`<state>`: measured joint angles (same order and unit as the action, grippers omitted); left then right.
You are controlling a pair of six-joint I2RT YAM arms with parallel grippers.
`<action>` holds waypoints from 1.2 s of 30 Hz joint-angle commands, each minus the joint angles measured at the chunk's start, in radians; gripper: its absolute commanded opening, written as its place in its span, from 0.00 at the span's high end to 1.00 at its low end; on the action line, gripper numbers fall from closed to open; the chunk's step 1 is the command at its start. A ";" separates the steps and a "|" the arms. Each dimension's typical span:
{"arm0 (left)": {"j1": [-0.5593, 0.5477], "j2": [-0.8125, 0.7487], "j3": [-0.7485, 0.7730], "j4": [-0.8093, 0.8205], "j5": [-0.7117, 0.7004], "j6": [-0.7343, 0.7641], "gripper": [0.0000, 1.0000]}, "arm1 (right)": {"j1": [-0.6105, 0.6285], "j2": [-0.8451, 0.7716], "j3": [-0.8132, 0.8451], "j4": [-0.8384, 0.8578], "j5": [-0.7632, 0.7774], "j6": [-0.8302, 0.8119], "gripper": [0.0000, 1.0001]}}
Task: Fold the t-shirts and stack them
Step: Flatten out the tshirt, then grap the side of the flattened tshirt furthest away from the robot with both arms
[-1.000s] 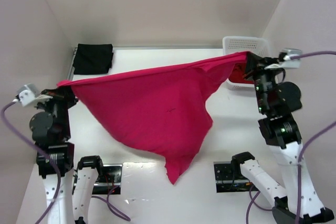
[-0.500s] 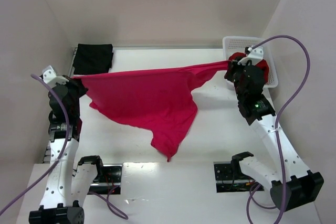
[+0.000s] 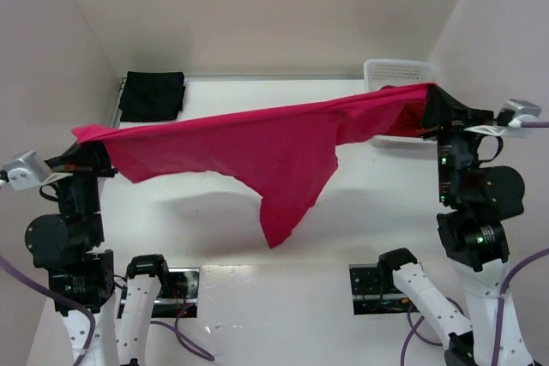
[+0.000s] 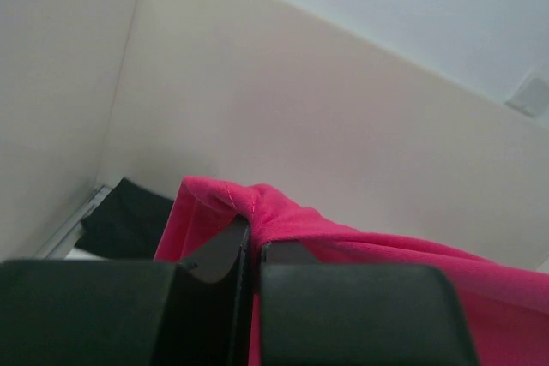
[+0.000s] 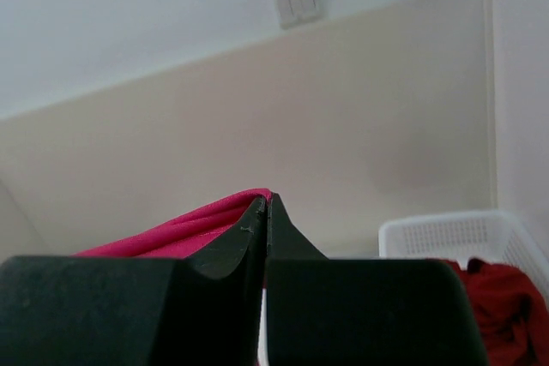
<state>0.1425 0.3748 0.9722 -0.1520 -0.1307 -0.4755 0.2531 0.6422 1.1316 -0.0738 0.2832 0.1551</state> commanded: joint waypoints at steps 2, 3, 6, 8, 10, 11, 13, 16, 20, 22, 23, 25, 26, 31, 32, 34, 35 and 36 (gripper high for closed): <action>0.012 0.125 0.059 -0.067 -0.049 -0.044 1.00 | -0.015 0.068 0.063 -0.004 0.099 -0.043 1.00; 0.012 0.165 0.077 -0.078 -0.040 -0.070 1.00 | -0.015 0.124 0.075 -0.004 0.088 -0.029 1.00; 0.012 0.329 0.077 -0.052 -0.018 -0.115 1.00 | -0.015 0.239 0.057 0.042 0.119 0.030 1.00; 0.012 0.450 0.077 -0.028 -0.018 -0.124 1.00 | -0.015 0.345 0.057 0.032 0.119 0.053 1.00; 0.012 0.550 0.068 -0.006 -0.018 -0.124 1.00 | -0.015 0.394 0.037 0.042 0.105 0.079 1.00; 0.012 0.576 0.056 0.005 -0.032 -0.124 1.00 | -0.015 0.413 0.019 0.070 0.105 0.089 1.00; 0.012 0.646 0.043 0.046 -0.041 -0.124 1.00 | -0.015 0.456 -0.034 0.103 0.105 0.103 1.00; 0.012 0.749 0.013 0.103 -0.053 -0.124 1.00 | -0.015 0.539 -0.059 0.114 0.125 0.112 1.00; 0.012 0.910 0.003 0.173 -0.078 -0.101 1.00 | -0.015 0.655 -0.089 0.187 0.136 0.112 1.00; 0.012 1.007 0.013 0.232 -0.078 -0.101 1.00 | -0.015 0.706 -0.101 0.241 0.136 0.112 1.00; 0.012 1.036 0.028 0.268 -0.078 -0.092 1.00 | -0.015 0.770 -0.086 0.250 0.136 0.112 1.00; 0.012 1.120 0.043 0.336 -0.067 -0.092 1.00 | -0.015 0.832 -0.044 0.282 0.136 0.112 1.00; 0.012 1.150 0.060 0.345 -0.067 -0.092 1.00 | -0.015 0.864 -0.027 0.292 0.145 0.112 1.00; 0.012 1.328 0.241 0.364 -0.067 -0.069 1.00 | -0.015 1.074 0.137 0.312 0.145 0.093 1.00; 0.012 1.346 0.261 0.383 -0.067 -0.069 1.00 | -0.015 1.100 0.161 0.312 0.145 0.084 1.00; 0.012 1.392 0.310 0.384 -0.067 -0.058 1.00 | -0.015 1.168 0.224 0.312 0.108 0.084 1.00; 0.012 1.404 0.325 0.384 -0.067 -0.058 1.00 | -0.015 1.185 0.246 0.299 0.108 0.084 1.00; 0.012 1.415 0.326 0.375 -0.067 -0.049 1.00 | -0.015 1.214 0.273 0.299 0.079 0.084 1.00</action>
<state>0.1425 1.7779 1.2396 0.1314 -0.1608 -0.5541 0.2504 1.8164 1.2976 0.1402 0.3546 0.2523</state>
